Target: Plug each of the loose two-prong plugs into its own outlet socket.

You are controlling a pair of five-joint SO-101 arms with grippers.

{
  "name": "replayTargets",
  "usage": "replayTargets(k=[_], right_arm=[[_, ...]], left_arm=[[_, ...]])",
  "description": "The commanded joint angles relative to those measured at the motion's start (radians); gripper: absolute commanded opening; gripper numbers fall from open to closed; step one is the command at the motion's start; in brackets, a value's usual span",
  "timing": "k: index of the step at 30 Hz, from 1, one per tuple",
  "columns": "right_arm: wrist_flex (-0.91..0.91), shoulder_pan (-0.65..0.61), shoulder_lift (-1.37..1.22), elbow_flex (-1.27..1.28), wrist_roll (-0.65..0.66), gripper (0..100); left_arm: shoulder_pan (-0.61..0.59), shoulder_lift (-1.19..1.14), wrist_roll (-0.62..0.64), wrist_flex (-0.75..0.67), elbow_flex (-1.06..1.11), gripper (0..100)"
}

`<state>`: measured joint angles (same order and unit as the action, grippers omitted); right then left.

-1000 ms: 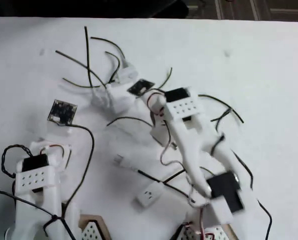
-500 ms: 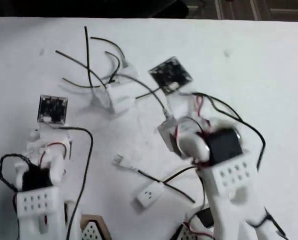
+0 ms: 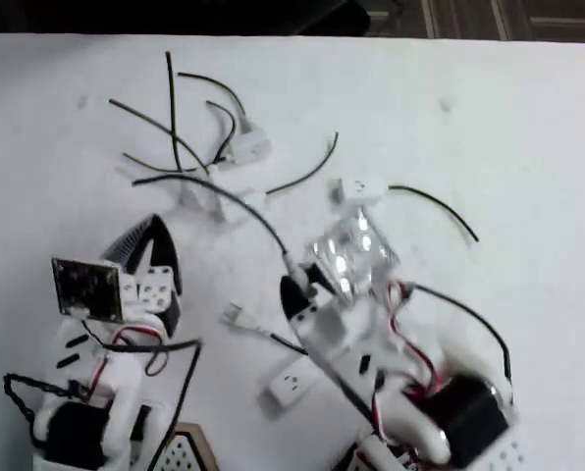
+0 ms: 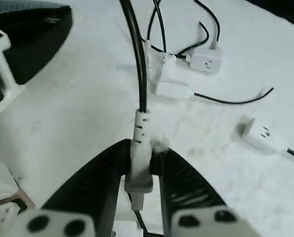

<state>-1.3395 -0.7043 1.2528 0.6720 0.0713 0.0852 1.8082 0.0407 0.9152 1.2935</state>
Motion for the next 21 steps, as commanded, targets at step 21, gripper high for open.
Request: replayTargets(k=[21], right_arm=[[0.249,-0.217,0.22,0.387,0.0,1.7]], left_arm=[[0.578,0.005,-0.318,0.106,-0.04,2]])
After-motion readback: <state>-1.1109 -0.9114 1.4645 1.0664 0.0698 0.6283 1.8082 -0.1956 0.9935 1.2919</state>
